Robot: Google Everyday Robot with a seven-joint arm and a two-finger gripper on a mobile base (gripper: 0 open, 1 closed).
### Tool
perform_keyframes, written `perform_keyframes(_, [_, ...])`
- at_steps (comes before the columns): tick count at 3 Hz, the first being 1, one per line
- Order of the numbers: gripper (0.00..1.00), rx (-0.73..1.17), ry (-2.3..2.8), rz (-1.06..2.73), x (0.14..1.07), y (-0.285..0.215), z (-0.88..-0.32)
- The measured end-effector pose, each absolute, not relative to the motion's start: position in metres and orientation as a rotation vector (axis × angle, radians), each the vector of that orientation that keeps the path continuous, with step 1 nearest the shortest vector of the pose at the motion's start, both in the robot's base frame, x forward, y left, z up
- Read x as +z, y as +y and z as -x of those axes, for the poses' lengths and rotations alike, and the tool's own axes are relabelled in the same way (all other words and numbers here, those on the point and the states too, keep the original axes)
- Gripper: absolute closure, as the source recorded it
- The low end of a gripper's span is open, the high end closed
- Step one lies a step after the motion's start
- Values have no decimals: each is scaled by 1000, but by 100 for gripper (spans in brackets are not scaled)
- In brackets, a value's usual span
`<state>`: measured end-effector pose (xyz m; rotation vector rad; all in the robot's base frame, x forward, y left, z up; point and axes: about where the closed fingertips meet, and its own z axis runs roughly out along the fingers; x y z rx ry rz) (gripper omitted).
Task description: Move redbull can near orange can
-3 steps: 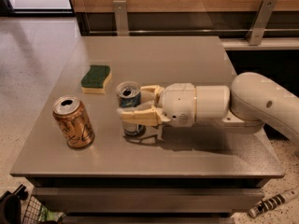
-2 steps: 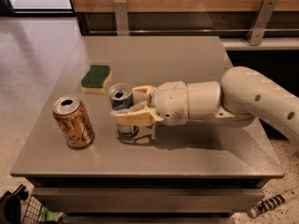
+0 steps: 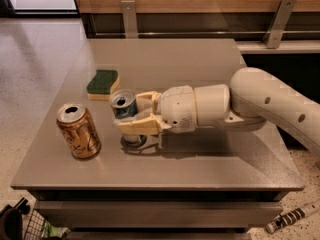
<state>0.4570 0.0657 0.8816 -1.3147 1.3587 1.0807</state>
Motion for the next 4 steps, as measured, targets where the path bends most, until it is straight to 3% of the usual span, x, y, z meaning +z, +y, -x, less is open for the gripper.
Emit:
perform_keyframes(1, [54, 1081, 1359, 1315, 882, 66, -457])
perform_keyframes(2, [31, 1081, 1359, 1315, 882, 66, -457])
perform_keyframes(3, [1, 1083, 1355, 1321, 882, 69, -455])
perform_keyframes(4, [0, 1084, 1354, 1322, 882, 69, -455])
